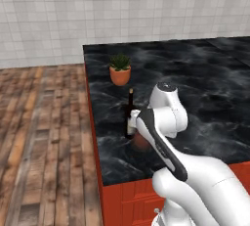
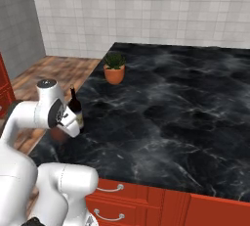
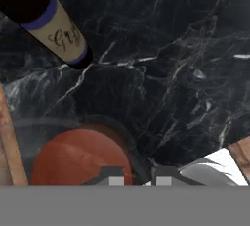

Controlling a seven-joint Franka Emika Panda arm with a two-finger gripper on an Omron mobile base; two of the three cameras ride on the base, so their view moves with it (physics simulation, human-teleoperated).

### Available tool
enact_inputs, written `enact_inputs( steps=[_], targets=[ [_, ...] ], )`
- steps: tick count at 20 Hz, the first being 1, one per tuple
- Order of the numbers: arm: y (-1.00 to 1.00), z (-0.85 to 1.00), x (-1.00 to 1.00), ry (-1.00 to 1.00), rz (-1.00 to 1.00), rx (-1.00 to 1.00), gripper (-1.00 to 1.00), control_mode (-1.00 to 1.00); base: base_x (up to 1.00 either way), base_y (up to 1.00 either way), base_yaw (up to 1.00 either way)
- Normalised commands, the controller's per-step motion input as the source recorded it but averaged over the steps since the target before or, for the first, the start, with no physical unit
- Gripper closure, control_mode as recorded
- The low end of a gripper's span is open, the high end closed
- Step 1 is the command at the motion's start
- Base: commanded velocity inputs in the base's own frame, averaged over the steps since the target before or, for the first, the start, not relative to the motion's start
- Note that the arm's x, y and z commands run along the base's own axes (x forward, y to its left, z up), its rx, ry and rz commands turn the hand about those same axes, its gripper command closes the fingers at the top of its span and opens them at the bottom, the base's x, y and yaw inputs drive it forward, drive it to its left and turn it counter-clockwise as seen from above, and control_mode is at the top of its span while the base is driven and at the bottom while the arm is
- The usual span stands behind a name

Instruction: Place the microwavable item in the microwave. Then, close the microwave door and press the start button.

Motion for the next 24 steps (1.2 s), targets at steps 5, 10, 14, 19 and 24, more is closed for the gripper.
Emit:
enact_inputs(
  steps=[5, 10, 14, 19, 24],
  targets=[
    [-0.22, 0.85, -0.59, -0.07, 0.00, 0.00, 1.00, -1.00, 0.00, 0.00, 0.00],
    [-0.15, 0.67, -0.52, -0.09, -0.03, 0.00, 1.00, -1.00, 0.00, 0.00, 0.00],
    [-0.18, 0.49, -0.41, -0.05, -0.01, 0.00, 1.00, -1.00, 0.00, 0.00, 0.00],
    [-0.05, 0.20, -0.02, 0.01, 0.00, 0.00, 1.00, -1.00, 0.00, 0.00, 0.00],
    [0.02, 0.00, 0.01, 0.07, 0.00, 0.00, 1.00, -1.00, 0.00, 0.00, 0.00]
  ],
)
